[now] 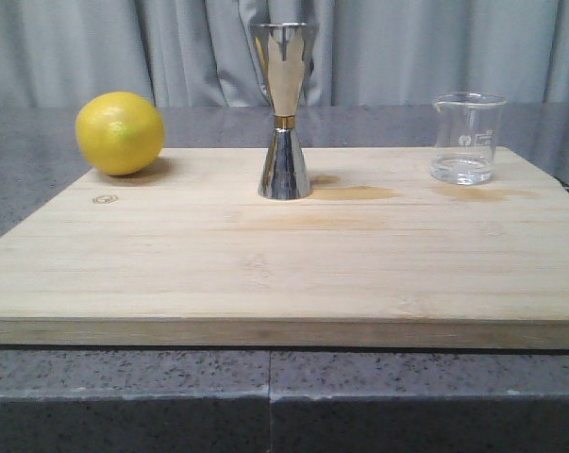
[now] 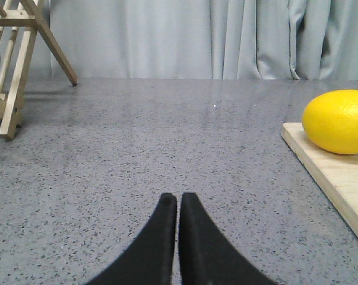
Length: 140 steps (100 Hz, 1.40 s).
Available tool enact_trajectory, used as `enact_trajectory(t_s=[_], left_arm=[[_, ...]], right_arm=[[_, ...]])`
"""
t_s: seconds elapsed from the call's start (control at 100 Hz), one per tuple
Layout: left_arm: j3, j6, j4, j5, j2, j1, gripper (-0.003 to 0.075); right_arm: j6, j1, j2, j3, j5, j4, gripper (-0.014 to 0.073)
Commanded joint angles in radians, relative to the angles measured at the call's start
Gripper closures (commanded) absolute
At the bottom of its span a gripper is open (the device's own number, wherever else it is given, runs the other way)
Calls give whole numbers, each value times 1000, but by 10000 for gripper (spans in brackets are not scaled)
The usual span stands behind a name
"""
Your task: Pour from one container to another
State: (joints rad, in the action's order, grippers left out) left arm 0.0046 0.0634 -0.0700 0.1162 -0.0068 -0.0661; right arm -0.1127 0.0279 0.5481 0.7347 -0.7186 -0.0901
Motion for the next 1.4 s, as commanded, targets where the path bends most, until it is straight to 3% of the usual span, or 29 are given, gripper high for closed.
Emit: enact_trajectory(t_s=[0.0, 0.68, 1.0, 1.17, 1.39], left_arm=[[28, -9, -10, -88, -20, 2, 739], [28, -9, -10, -88, -20, 2, 739], [28, -9, -10, -88, -20, 2, 739], [28, -9, -10, -88, -20, 2, 739], [28, -9, -10, -88, -20, 2, 739]], right_arm=[[-10, 6, 1, 25, 69, 1, 665], [-10, 7, -55, -14, 87, 5, 665], [-10, 7, -335, -412, 557, -20, 665], [-10, 7, -481, -607, 670, -27, 665], [-10, 7, -577, -713, 733, -31, 665]])
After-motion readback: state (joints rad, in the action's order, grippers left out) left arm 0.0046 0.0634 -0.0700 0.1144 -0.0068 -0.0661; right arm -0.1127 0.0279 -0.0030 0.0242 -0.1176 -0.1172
